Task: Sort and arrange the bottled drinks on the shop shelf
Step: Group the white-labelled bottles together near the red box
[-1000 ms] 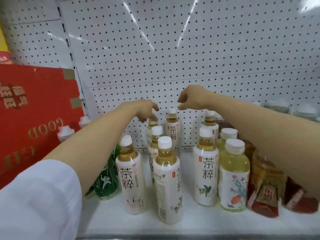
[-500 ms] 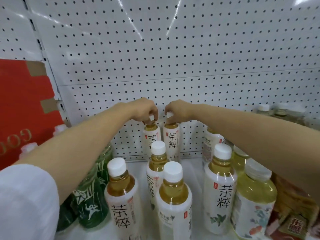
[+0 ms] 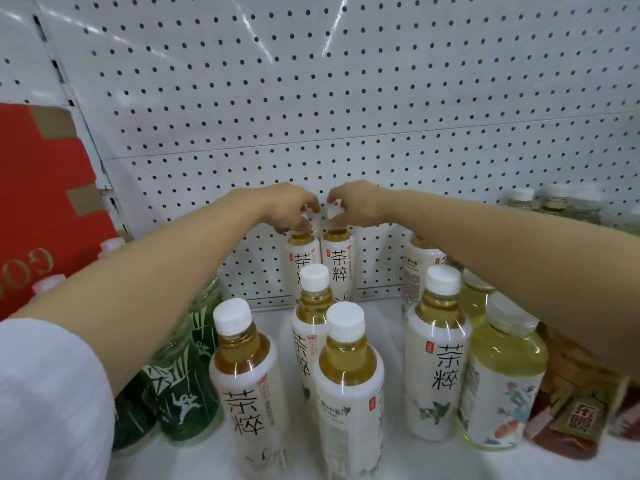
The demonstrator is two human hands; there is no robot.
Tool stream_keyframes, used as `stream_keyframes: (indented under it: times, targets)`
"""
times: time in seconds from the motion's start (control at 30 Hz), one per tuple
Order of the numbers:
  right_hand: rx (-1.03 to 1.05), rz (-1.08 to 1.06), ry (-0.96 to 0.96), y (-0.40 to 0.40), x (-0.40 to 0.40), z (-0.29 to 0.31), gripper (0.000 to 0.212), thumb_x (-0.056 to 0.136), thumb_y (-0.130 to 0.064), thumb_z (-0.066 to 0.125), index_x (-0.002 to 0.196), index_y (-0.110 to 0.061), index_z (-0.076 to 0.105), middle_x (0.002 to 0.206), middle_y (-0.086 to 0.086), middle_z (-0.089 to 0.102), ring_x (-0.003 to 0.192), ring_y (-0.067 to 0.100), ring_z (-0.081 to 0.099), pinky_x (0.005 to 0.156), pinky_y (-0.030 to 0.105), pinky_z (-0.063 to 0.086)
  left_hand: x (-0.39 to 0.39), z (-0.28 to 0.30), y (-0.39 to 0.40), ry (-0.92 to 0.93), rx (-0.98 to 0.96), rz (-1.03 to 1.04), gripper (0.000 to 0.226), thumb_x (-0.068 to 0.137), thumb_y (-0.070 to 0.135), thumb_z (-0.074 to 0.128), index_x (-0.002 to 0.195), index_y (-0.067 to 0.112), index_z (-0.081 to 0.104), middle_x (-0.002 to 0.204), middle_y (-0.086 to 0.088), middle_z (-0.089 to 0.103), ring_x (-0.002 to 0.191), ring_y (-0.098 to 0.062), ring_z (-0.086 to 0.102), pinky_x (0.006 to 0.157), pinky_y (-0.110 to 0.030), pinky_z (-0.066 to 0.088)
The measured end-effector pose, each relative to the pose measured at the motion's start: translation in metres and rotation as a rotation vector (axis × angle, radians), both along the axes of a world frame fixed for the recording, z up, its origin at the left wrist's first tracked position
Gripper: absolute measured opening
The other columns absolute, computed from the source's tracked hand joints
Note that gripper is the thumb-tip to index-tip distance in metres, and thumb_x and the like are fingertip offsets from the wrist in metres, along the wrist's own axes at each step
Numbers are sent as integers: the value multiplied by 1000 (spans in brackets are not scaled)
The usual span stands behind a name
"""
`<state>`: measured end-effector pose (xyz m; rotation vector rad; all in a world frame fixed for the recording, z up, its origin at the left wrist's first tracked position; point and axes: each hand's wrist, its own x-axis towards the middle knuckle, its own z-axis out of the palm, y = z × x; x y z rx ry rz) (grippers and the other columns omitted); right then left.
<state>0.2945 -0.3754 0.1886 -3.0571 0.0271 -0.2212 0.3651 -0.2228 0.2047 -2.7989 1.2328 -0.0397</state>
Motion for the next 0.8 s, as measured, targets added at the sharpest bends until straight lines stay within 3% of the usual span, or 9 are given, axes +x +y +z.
stream_keyframes:
  times: [0.07,0.13,0.23,0.33,0.43,0.57,0.8]
  targets:
    - [7,12,-9,-1,-28,12,57,95,-43,60,143,-14,46,136,5,55,117,23,53,88,29,42,-19,8,5,-54,7,4,58,96,36,61,149,27,39,142,-6,51,102,-19,57,88,-34,52]
    - [14,35,-17,-2,-65,24,50,94,-48,58,134,-17,56,127,-1,62,107,16,58,92,30,46,-44,20,15,-60,-61,-39,56,95,39,62,146,27,44,143,-1,52,106,-17,57,90,-31,48]
    - [202,73,107,3,-127,40,52,86,-58,58,120,-20,66,111,-5,70,93,10,69,86,29,57,-88,35,34,321,-200,-101,36,94,38,64,129,27,62,125,6,67,96,-10,69,83,-25,56]
    - [230,86,281,2,-175,47,52,76,-59,63,114,-23,69,104,-8,73,83,5,73,80,24,59,-115,33,46,515,-66,-105,36,86,40,69,121,30,68,108,8,73,96,-16,73,82,-30,60]
    - [163,90,357,-2,-191,37,33,78,-35,78,107,-20,72,96,-2,76,76,10,74,76,25,59,-127,17,42,435,11,-92,25,85,31,76,109,27,73,83,8,70,87,-21,75,75,-31,59]
    - [176,81,213,-6,-181,19,19,75,-22,84,91,-18,73,77,-9,76,70,8,74,56,11,48,-125,9,39,196,-55,-102,11,82,23,81,92,23,76,62,12,59,68,-13,75,70,-26,59]
    - [286,22,122,-9,-120,14,28,77,-15,83,101,-6,73,88,2,77,71,9,74,57,12,52,-89,5,31,23,-106,6,30,72,40,86,86,16,77,75,8,72,60,-5,72,63,-21,56]
